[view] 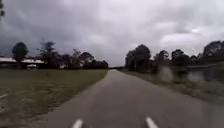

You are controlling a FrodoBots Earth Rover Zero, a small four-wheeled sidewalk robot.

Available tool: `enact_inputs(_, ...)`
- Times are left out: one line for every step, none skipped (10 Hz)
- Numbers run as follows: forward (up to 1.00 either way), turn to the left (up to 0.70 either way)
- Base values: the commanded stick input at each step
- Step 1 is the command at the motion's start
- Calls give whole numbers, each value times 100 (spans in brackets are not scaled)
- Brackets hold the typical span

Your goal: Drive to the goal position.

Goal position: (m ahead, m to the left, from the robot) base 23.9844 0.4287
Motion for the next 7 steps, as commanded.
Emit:
enact_inputs(84,3)
enact_inputs(84,3)
enact_inputs(84,3)
enact_inputs(84,3)
enact_inputs(84,3)
enact_inputs(84,3)
enact_inputs(84,3)
